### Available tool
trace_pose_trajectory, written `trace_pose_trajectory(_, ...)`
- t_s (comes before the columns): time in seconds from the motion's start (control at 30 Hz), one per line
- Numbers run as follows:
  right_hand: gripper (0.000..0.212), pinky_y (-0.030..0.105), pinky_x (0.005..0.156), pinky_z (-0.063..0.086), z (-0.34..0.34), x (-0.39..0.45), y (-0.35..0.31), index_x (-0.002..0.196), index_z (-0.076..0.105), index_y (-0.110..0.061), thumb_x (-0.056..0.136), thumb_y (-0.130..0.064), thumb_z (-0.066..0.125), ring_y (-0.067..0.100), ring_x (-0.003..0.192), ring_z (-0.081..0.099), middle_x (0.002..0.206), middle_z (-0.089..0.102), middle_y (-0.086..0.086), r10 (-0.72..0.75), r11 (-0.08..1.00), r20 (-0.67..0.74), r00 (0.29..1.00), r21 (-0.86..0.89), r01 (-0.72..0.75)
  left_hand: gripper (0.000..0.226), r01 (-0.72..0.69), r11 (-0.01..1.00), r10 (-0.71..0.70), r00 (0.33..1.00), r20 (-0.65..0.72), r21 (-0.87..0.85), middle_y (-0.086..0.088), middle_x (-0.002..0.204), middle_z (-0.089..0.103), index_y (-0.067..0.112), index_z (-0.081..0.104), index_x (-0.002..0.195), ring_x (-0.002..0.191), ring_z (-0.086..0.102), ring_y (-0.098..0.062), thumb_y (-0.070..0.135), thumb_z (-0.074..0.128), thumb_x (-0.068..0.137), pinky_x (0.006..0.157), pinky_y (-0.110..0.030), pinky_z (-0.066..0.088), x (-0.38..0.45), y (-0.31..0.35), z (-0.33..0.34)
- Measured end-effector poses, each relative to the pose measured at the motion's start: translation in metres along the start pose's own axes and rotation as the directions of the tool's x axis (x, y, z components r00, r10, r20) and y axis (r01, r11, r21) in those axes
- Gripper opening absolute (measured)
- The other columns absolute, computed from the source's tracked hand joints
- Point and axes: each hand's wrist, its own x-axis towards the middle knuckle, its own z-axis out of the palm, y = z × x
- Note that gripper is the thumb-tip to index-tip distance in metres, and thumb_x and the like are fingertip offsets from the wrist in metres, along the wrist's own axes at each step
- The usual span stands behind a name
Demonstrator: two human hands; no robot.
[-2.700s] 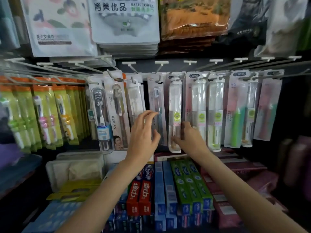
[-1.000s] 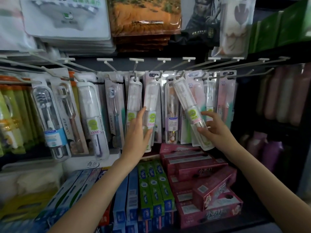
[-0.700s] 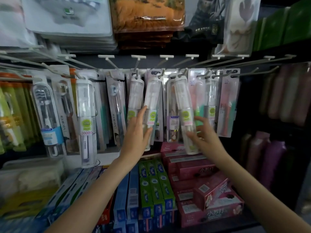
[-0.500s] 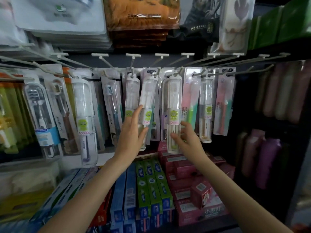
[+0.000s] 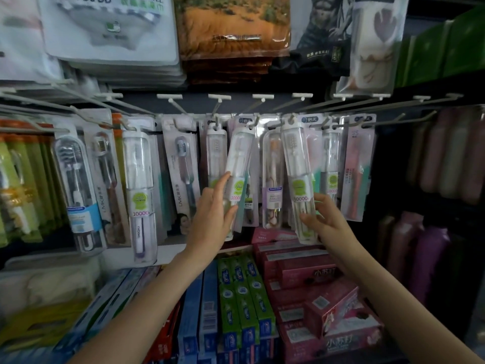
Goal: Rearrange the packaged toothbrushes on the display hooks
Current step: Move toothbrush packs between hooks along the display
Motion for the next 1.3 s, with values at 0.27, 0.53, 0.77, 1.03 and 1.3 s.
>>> trace_pose_trajectory(0.27, 0.028, 0.035, 0.093, 0.046, -0.002, 0.006, -0.025, 0.114, 0.045, -0.018, 0.090, -0.014, 0.057, 0.018, 0.110, 0.055, 0.118, 0.054, 0.005, -0.156, 0.986, 0.123, 0.980, -0.046, 0.162, 0.063, -0.010, 1.000, 0.010, 1.000, 0.005, -0.021, -0.001, 0.110, 0.042, 0.030, 0.014, 0.144, 0.090, 0.044, -0.007, 0.024, 0.051, 0.093, 0.068, -0.014, 0.031, 0.000, 0.002, -0.001)
trace_pose_trajectory(0.53, 0.057, 0.020, 0.080, 0.050, 0.050, 0.001, -0.034, 0.128, 0.034, -0.053, 0.077, -0.060, 0.058, 0.007, 0.101, 0.060, 0.111, 0.059, -0.016, -0.277, 0.953, 0.317, 0.907, -0.029, 0.301, 0.047, -0.084, 0.993, 0.091, 0.992, -0.084, 0.079, -0.001, 0.128, 0.039, 0.022, 0.030, 0.140, 0.114, 0.042, -0.011, 0.030, 0.042, 0.096, 0.090, -0.013, 0.032, -0.028, -0.008, -0.055)
trace_pose_trajectory(0.77, 0.059, 0.002, 0.083, 0.039, 0.146, -0.002, -0.057, 0.129, 0.030, -0.049, 0.084, -0.020, 0.055, -0.014, 0.111, 0.048, 0.121, 0.049, -0.031, -0.422, 0.856, 0.418, 0.805, -0.111, 0.506, 0.035, 0.133, 0.990, -0.098, 0.896, -0.433, 0.053, 0.006, 0.110, 0.038, 0.019, 0.044, 0.119, 0.102, 0.047, -0.010, 0.003, 0.049, 0.088, 0.085, -0.012, 0.038, -0.058, -0.068, -0.150)
trace_pose_trajectory(1.03, 0.059, 0.017, 0.062, 0.049, 0.229, -0.009, -0.063, 0.133, 0.023, -0.038, 0.089, -0.015, 0.054, -0.002, 0.083, 0.060, 0.103, 0.053, -0.022, -0.294, 0.892, 0.401, 0.867, -0.210, 0.400, 0.061, 0.418, 0.907, -0.414, 0.871, -0.264, -0.040, -0.002, 0.135, 0.037, 0.016, 0.028, 0.138, 0.123, 0.038, -0.013, 0.031, 0.059, 0.087, 0.096, -0.017, 0.030, -0.065, -0.125, -0.189)
trace_pose_trajectory(1.3, 0.052, 0.013, 0.054, 0.046, 0.220, -0.016, -0.055, 0.126, 0.032, -0.033, 0.088, -0.008, 0.055, -0.006, 0.078, 0.060, 0.100, 0.052, -0.020, -0.239, 0.909, 0.191, 0.952, -0.302, 0.289, 0.079, 0.402, 0.915, -0.404, 0.905, -0.133, -0.046, 0.001, 0.146, 0.031, 0.017, 0.017, 0.145, 0.133, 0.033, -0.015, 0.026, 0.066, 0.084, 0.108, -0.026, 0.029, -0.036, -0.135, -0.171)
